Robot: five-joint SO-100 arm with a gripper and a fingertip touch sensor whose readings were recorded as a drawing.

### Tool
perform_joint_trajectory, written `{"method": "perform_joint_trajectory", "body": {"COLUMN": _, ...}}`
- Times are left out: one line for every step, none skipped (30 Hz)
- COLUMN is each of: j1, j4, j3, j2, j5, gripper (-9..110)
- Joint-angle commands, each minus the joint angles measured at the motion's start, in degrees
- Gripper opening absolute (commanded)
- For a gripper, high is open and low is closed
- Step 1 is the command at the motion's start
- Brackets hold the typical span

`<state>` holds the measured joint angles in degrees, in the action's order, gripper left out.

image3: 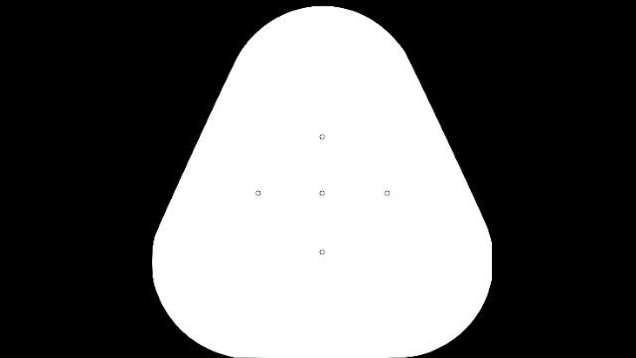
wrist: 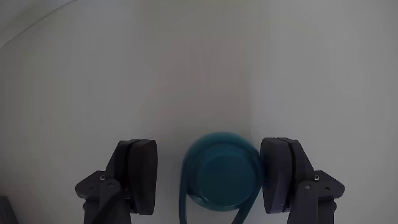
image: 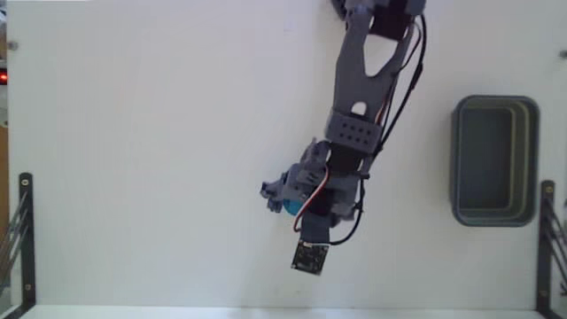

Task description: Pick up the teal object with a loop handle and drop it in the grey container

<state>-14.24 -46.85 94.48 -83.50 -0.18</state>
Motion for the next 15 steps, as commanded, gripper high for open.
{"method": "perform_joint_trajectory", "body": {"j1": 0.12, "j4": 2.03, "j3": 0.77, "j2": -2.18, "j5": 0.18, "gripper": 110}}
{"method": "perform_joint_trajectory", "body": {"j1": 0.12, "j4": 2.48, "j3": 1.16, "j2": -2.1, "j5": 0.18, "gripper": 110}}
{"method": "perform_joint_trajectory", "body": {"j1": 0.12, "j4": 2.79, "j3": 1.41, "j2": -2.05, "j5": 0.18, "gripper": 110}}
{"method": "perform_joint_trajectory", "body": {"j1": 0.12, "j4": 3.25, "j3": 1.78, "j2": -1.97, "j5": 0.18, "gripper": 110}}
{"method": "perform_joint_trajectory", "body": {"j1": 0.12, "j4": 3.7, "j3": 2.15, "j2": -1.88, "j5": 0.18, "gripper": 110}}
{"method": "perform_joint_trajectory", "body": {"j1": 0.12, "j4": 4.01, "j3": 2.4, "j2": -1.82, "j5": 0.18, "gripper": 110}}
{"method": "perform_joint_trajectory", "body": {"j1": 0.12, "j4": 4.47, "j3": 2.77, "j2": -1.73, "j5": 0.18, "gripper": 110}}
{"method": "perform_joint_trajectory", "body": {"j1": 0.12, "j4": 4.77, "j3": 3.01, "j2": -1.67, "j5": 0.18, "gripper": 110}}
{"method": "perform_joint_trajectory", "body": {"j1": 0.12, "j4": 5.22, "j3": 3.36, "j2": -1.57, "j5": 0.18, "gripper": 110}}
{"method": "perform_joint_trajectory", "body": {"j1": 0.12, "j4": 5.66, "j3": 3.7, "j2": -1.47, "j5": 0.18, "gripper": 110}}
{"method": "perform_joint_trajectory", "body": {"j1": 0.12, "j4": 5.95, "j3": 3.93, "j2": -1.41, "j5": 0.18, "gripper": 110}}
{"method": "perform_joint_trajectory", "body": {"j1": 0.12, "j4": 6.39, "j3": 4.27, "j2": -1.3, "j5": 0.18, "gripper": 110}}
{"method": "perform_joint_trajectory", "body": {"j1": 0.12, "j4": 6.81, "j3": 4.58, "j2": -1.2, "j5": 0.18, "gripper": 110}}
{"method": "perform_joint_trajectory", "body": {"j1": 0.12, "j4": 7.05, "j3": 4.76, "j2": -1.14, "j5": 0.18, "gripper": 110}}
{"method": "perform_joint_trajectory", "body": {"j1": 0.12, "j4": 7.35, "j3": 4.98, "j2": -1.07, "j5": 0.18, "gripper": 110}}
